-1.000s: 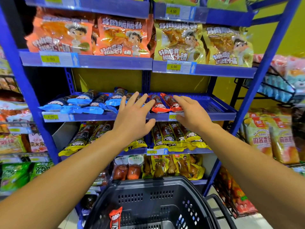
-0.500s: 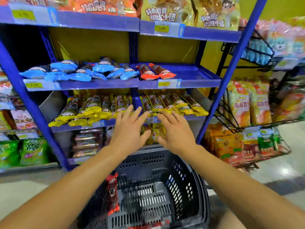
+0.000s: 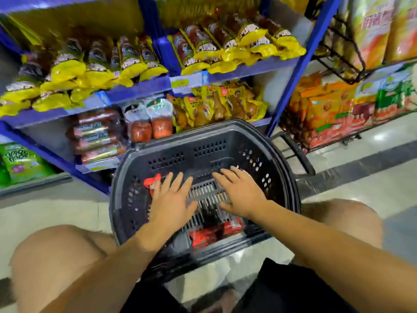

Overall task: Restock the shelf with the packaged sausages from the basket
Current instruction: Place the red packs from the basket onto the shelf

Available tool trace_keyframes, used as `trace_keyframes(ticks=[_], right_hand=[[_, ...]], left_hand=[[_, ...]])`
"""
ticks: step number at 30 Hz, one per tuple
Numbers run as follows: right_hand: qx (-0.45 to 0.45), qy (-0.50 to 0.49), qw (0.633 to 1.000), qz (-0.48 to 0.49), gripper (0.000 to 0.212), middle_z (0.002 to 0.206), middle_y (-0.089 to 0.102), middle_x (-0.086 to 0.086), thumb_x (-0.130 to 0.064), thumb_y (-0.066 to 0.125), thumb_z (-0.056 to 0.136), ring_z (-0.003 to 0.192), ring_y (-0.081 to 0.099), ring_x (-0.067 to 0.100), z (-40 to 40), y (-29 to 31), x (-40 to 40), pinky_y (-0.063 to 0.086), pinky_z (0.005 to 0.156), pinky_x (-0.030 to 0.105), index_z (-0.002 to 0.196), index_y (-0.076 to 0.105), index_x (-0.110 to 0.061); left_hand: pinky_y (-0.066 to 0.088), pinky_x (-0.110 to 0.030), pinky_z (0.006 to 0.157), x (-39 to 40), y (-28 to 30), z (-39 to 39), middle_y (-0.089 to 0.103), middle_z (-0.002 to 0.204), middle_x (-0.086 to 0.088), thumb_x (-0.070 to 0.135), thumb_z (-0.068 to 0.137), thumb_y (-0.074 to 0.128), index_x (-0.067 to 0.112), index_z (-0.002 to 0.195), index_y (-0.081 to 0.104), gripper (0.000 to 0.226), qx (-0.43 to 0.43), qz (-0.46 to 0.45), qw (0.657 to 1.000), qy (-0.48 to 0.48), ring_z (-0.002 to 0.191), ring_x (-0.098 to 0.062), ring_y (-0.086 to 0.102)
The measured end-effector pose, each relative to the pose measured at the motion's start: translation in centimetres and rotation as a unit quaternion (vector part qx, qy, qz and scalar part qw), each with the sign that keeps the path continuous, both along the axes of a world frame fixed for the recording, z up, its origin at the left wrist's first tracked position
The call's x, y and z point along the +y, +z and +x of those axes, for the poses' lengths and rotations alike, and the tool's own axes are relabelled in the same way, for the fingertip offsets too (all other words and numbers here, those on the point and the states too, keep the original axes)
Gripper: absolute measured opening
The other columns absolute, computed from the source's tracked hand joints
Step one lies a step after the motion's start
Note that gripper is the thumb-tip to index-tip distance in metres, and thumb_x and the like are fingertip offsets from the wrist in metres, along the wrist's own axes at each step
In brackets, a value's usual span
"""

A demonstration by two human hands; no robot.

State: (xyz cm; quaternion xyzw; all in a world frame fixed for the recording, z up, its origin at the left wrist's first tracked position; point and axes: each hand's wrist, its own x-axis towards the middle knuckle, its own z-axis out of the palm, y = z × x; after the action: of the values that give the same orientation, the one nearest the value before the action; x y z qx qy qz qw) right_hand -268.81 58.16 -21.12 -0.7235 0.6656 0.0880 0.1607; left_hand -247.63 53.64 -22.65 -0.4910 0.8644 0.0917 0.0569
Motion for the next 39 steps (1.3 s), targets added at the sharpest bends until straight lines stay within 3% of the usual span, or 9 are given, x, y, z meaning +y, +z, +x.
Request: trace_keyframes(ticks=[3,5,9,14,17,21,24,29,39], right_hand=[[-0.009,0.015,0.999,0.03,0.087,0.162,0.019,0.009,-0.058,0.047,0.088,0.149,0.016,0.032,-0.1,-3.7,-0.6,0.018,0.119,0.047,0.157,0.011,-0.02],[-0.015,0.014,0.998,0.058,0.091,0.159,0.025,0.012,-0.062,0.044,0.083,0.146,0.023,0.033,-0.1,-5.8,-1.3,0.022,0.118,0.045,0.156,0.015,-0.019],[-0.042,-0.002,0.995,0.086,0.092,0.155,0.031,0.011,-0.058,0.059,0.085,0.141,0.03,0.034,-0.4,-8.7,-3.1,0.026,0.116,0.043,0.156,0.018,-0.016],[-0.083,-0.026,0.988,0.127,0.089,0.154,0.034,0.011,-0.053,0.062,0.086,0.139,0.035,0.035,-0.2,-12.2,-5.7,0.033,0.113,0.041,0.155,0.019,-0.018],[-0.102,-0.039,0.982,0.152,0.089,0.155,0.033,0.01,-0.051,0.062,0.086,0.14,0.033,0.034,0.3,-14.0,-6.8,0.033,0.114,0.04,0.155,0.018,-0.019],[-0.121,-0.04,0.978,0.162,0.089,0.157,0.031,0.005,-0.051,0.063,0.087,0.144,0.028,0.029,0.7,-15.4,-7.8,0.026,0.117,0.038,0.156,0.015,-0.021],[-0.125,-0.036,0.976,0.176,0.088,0.159,0.028,0.004,-0.05,0.062,0.089,0.145,0.027,0.027,0.7,-16.0,-7.9,0.023,0.119,0.038,0.157,0.012,-0.022],[-0.121,-0.033,0.969,0.212,0.087,0.157,0.031,0.005,-0.049,0.063,0.089,0.143,0.032,0.03,0.0,-16.9,-7.4,0.025,0.117,0.04,0.156,0.014,-0.021],[-0.121,-0.063,0.959,0.249,0.083,0.148,0.043,0.004,-0.043,0.065,0.088,0.135,0.041,0.029,-0.7,-18.8,-7.1,0.035,0.113,0.042,0.154,0.02,-0.023]], left_hand=[[0.006,-0.052,0.119,-0.1,-2.8,0.5,0.015,0.162,-0.003,0.061,0.091,0.033,0.029,0.153,0.019,0.071,0.003,0.044,0.999,0.013,0.149,-0.029,0.006],[0.022,-0.051,0.115,-0.6,-4.7,0.7,0.031,0.156,-0.009,0.06,0.091,0.039,0.023,0.148,0.035,0.069,0.026,0.049,0.998,0.037,0.144,-0.034,0.026],[0.052,-0.048,0.086,-2.0,-9.3,1.7,0.063,0.114,-0.019,0.056,0.078,0.058,0.004,0.119,0.058,0.067,0.137,0.073,0.977,0.145,0.102,-0.041,0.06],[0.052,-0.038,0.088,-5.7,-11.8,1.5,0.069,0.096,-0.006,0.027,0.078,0.075,0.014,0.104,0.061,0.032,0.302,0.145,0.871,0.36,0.089,-0.022,0.065],[0.041,-0.024,0.084,-7.4,-13.6,1.4,0.065,0.116,-0.008,0.03,0.079,0.076,0.014,0.122,0.054,0.052,0.301,0.144,0.805,0.491,0.107,-0.026,0.061],[0.043,-0.029,0.082,-9.1,-16.2,0.9,0.064,0.113,-0.007,0.035,0.08,0.074,0.018,0.128,0.046,0.058,0.28,0.155,0.742,0.589,0.101,-0.029,0.061],[0.048,-0.032,0.085,-10.4,-17.8,1.1,0.065,0.11,-0.01,0.034,0.079,0.075,0.016,0.124,0.047,0.056,0.275,0.126,0.757,0.58,0.098,-0.029,0.062],[0.037,-0.035,0.096,-10.9,-19.9,0.8,0.061,0.118,-0.02,0.037,0.084,0.07,0.009,0.129,0.056,0.054,0.207,0.107,0.846,0.48,0.117,-0.035,0.05],[0.051,-0.038,0.091,-11.7,-21.6,-1.5,0.07,0.11,-0.011,0.027,0.081,0.074,0.008,0.113,0.061,0.039,0.245,0.184,0.885,0.35,0.104,-0.028,0.064]])
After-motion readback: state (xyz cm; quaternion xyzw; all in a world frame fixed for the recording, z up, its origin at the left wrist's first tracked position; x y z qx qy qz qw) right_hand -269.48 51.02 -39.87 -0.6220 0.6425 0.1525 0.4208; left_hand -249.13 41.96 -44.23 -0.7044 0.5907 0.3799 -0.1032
